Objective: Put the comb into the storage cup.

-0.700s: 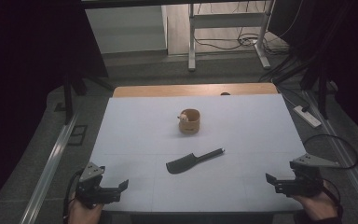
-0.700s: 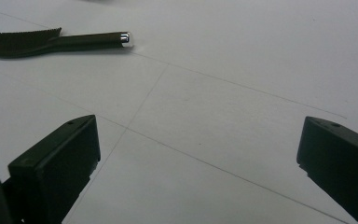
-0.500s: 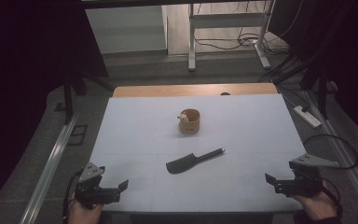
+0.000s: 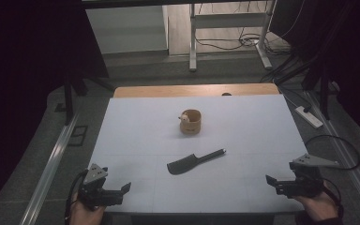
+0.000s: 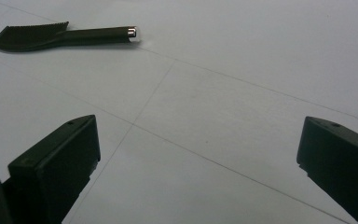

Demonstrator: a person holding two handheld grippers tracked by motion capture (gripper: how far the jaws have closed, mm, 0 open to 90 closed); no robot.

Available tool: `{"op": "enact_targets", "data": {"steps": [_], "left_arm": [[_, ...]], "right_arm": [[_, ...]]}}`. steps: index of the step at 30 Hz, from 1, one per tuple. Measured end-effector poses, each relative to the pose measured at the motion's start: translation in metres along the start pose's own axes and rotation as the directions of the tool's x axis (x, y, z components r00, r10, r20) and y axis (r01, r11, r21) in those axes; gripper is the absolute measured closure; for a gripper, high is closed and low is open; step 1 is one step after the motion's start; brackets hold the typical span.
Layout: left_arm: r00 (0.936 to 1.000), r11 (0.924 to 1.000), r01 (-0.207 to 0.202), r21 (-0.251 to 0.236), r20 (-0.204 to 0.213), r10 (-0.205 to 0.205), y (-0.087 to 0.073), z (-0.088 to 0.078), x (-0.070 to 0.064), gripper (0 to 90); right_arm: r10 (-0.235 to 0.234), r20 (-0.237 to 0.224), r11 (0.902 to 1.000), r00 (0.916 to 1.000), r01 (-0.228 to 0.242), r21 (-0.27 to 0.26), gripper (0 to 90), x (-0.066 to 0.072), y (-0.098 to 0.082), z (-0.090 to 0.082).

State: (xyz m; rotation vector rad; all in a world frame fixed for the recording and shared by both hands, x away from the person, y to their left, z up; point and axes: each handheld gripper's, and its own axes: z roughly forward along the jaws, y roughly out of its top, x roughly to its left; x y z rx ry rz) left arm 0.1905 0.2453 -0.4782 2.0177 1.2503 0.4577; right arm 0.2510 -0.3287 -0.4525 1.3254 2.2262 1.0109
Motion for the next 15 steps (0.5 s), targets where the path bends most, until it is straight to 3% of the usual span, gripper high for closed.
{"op": "enact_targets", "data": {"steps": [7,15], "left_arm": [[0.9981,0.9987,0.05,-0.015,0.036,-0.049,-0.0014,-0.0018,0.0065,0.2],[0.9974,0.9984,0.056,-0.014,0.046,-0.055,-0.0014,-0.0015,0.0077,0.2]], "right_arm": [[-0.011,-0.009,0.9999,0.9999,0.011,0.005,0.8,0.0008,0.0005,0.0007],[-0.021,-0.026,0.9998,0.9995,0.021,0.008,0.0,0.0013,0.0013,0.0012]]}}
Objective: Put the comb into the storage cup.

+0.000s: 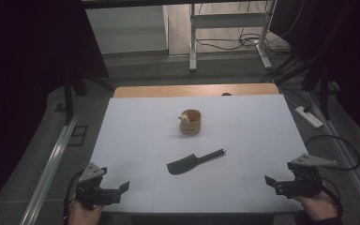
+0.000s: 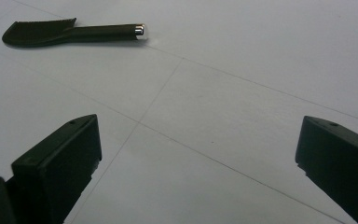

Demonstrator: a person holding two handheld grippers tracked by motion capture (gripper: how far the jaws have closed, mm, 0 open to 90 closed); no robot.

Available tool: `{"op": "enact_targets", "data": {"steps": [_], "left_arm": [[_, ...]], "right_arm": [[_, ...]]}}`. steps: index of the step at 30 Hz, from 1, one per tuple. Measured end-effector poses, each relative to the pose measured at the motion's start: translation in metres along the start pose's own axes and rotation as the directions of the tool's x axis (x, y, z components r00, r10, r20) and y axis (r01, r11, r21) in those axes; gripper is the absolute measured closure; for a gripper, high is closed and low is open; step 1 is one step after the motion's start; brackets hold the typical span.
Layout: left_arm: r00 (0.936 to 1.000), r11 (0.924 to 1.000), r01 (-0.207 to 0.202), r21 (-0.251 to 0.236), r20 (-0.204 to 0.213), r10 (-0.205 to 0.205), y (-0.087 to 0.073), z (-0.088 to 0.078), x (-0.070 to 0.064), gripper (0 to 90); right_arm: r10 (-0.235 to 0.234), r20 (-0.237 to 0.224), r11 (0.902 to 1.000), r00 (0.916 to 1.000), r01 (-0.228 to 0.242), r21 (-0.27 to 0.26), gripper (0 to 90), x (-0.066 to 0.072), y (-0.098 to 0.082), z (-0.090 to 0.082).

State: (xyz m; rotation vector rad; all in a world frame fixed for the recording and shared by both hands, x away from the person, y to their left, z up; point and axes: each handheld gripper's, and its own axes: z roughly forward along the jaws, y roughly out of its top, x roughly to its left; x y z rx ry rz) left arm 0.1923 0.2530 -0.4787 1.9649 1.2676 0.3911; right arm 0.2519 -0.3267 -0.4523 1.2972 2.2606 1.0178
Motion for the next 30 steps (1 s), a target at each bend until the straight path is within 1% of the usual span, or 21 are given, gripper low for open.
{"op": "enact_targets", "data": {"steps": [1,2,5,6,9,10,11,12,14,16,17,18,22,26,30], "left_arm": [[1.0,1.0,0.002,0.0,0.002,-0.002,0.0,0.0,0.0,0.2],[1.0,1.0,0.006,-0.003,0.008,-0.006,0.0,0.0,0.001,0.2],[0.9999,1.0,0.007,-0.003,0.011,-0.007,0.0,0.0,0.001,0.3],[0.9999,1.0,0.008,-0.003,0.011,-0.008,0.0,0.0,0.001,0.3],[0.9999,0.9999,0.012,-0.004,0.012,-0.012,0.0,0.0,0.002,0.3],[0.9998,0.9999,0.015,-0.004,0.015,-0.015,0.0,0.0,0.002,0.3],[0.9998,0.9999,0.015,-0.004,0.015,-0.015,0.0,0.0,0.002,0.3],[0.9997,0.9999,0.016,-0.003,0.016,-0.016,0.0,0.0,0.002,0.4],[0.9997,0.9998,0.018,-0.004,0.014,-0.018,0.0,-0.001,0.003,0.4],[0.9997,0.9998,0.017,-0.004,0.016,-0.017,0.0,-0.001,0.003,0.3],[0.9997,0.9998,0.017,-0.004,0.016,-0.017,0.0,-0.001,0.003,0.4],[0.9997,0.9998,0.019,-0.005,0.015,-0.019,0.0,-0.001,0.002,0.3],[0.9997,0.9998,0.02,-0.004,0.016,-0.02,0.0,0.0,0.003,0.3],[0.9996,0.9997,0.023,-0.004,0.016,-0.023,0.0,0.0,0.003,0.4],[0.9996,0.9997,0.023,-0.004,0.017,-0.023,0.0,0.0,0.003,0.3]], "right_arm": [[-0.006,-0.001,1.0,1.0,0.006,0.003,0.0,0.0,0.0,0.0],[-0.023,0.001,0.9997,0.9997,0.023,0.011,0.0,0.001,0.001,0.001],[-0.029,-0.009,0.9994,0.9996,0.029,0.018,0.0,0.001,0.001,0.002],[-0.033,-0.02,0.9992,0.9993,0.033,0.02,0.0,0.001,0.002,0.003],[-0.034,-0.026,0.9992,0.9991,0.034,0.019,0.0,0.001,0.002,0.003],[-0.04,-0.038,0.999,0.9984,0.041,0.016,0.0,0.002,0.003,0.004],[-0.04,-0.038,0.999,0.9984,0.041,0.016,0.0,0.002,0.003,0.004],[-0.049,-0.048,0.9987,0.9976,0.05,0.015,0.0,0.002,0.004,0.005],[-0.048,-0.052,0.9987,0.9975,0.049,0.017,0.0,0.002,0.005,0.005],[-0.044,-0.074,0.9987,0.9963,0.046,0.024,0.0,0.003,0.007,0.007],[-0.044,-0.074,0.9987,0.9963,0.046,0.024,0.0,0.003,0.007,0.007],[-0.038,-0.085,0.9988,0.9956,0.041,0.027,0.0,0.003,0.008,0.008],[-0.043,-0.094,0.9985,0.9947,0.046,0.03,0.0,0.003,0.011,0.01],[-0.06,-0.11,0.9977,0.9921,0.064,0.026,0.0,0.006,0.017,0.014],[-0.073,-0.116,0.9968,0.9906,0.076,0.025,0.0,0.007,0.02,0.016]]}}
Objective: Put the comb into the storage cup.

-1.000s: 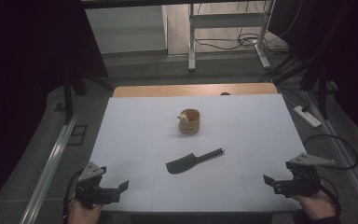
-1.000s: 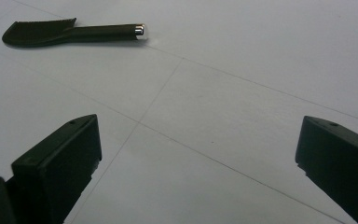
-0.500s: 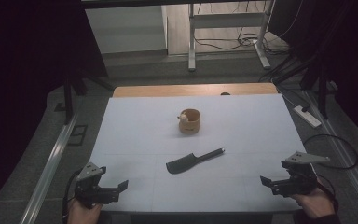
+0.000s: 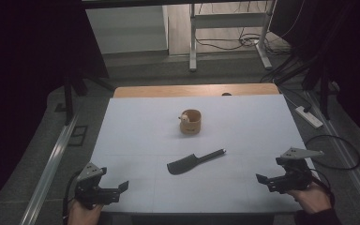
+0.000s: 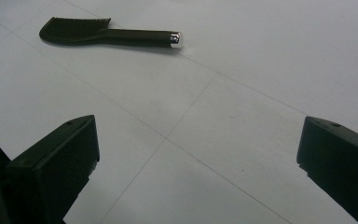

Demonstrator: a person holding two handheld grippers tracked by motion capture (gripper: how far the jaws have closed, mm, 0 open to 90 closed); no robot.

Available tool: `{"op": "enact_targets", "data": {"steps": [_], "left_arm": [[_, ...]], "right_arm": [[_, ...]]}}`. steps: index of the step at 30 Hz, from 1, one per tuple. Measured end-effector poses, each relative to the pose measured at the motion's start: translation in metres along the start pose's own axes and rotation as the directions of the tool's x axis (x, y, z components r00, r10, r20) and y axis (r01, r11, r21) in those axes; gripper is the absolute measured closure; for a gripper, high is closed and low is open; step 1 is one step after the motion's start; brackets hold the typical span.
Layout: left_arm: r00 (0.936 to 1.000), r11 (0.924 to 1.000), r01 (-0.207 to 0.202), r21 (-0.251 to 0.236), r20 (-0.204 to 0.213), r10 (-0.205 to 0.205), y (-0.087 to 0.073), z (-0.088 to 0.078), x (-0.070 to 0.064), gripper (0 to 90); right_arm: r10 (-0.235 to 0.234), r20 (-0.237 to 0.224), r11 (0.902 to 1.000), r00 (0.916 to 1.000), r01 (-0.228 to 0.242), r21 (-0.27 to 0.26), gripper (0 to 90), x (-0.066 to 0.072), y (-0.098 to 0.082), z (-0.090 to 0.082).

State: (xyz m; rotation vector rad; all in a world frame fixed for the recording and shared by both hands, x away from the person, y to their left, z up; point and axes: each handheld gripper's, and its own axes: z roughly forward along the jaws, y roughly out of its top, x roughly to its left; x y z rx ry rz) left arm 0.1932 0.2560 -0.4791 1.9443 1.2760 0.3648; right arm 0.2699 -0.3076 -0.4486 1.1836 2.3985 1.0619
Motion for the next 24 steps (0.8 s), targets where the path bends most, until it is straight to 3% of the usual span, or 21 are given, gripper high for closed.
{"op": "enact_targets", "data": {"steps": [24], "left_arm": [[1.0,1.0,0.003,-0.002,-0.002,-0.003,0.0,0.0,0.0,0.3]], "right_arm": [[-0.049,-0.047,0.9981,0.9977,0.05,0.034,0.0,0.011,0.018,0.018]]}}
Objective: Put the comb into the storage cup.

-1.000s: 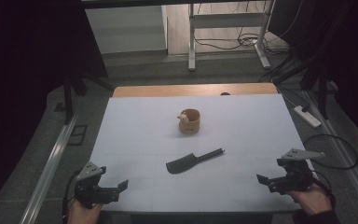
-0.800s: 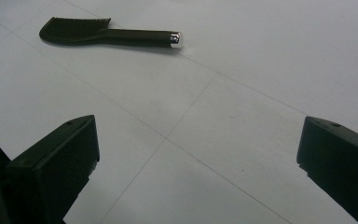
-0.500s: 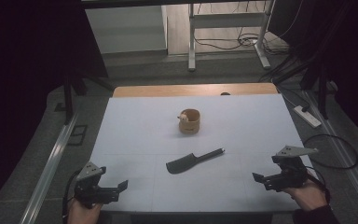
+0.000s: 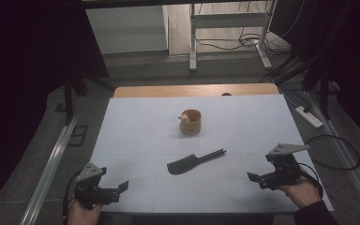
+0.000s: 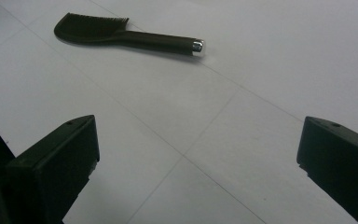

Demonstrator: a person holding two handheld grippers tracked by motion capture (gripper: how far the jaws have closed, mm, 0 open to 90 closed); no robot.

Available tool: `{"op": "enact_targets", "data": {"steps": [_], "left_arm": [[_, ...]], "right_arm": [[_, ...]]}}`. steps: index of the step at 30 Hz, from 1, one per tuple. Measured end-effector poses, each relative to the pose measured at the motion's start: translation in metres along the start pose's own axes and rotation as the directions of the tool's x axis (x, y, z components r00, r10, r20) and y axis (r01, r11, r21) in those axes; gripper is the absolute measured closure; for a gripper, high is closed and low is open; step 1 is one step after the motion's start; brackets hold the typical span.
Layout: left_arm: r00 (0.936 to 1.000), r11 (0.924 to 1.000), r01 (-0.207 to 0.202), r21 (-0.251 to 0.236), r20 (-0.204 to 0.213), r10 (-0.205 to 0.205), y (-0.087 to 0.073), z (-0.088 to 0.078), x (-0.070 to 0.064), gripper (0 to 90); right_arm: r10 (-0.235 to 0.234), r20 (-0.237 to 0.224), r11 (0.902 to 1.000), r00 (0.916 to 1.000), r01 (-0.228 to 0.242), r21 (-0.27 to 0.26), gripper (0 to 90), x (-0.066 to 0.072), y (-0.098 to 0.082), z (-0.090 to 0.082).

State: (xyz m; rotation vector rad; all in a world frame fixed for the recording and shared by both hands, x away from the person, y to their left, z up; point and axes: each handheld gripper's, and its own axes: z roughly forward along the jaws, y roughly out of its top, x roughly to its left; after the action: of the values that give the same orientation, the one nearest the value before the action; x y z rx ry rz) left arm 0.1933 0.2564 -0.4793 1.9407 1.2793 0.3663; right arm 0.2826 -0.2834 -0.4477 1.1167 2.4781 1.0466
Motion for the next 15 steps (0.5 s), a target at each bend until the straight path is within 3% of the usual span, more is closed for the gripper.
{"op": "enact_targets", "data": {"steps": [15], "left_arm": [[1.0,1.0,-0.001,0.001,-0.001,0.001,0.0012,0.0013,-0.0002,0.3]], "right_arm": [[-0.011,-0.028,0.9998,0.9995,0.011,0.015,0.0,0.003,0.0086,0.0089]]}}
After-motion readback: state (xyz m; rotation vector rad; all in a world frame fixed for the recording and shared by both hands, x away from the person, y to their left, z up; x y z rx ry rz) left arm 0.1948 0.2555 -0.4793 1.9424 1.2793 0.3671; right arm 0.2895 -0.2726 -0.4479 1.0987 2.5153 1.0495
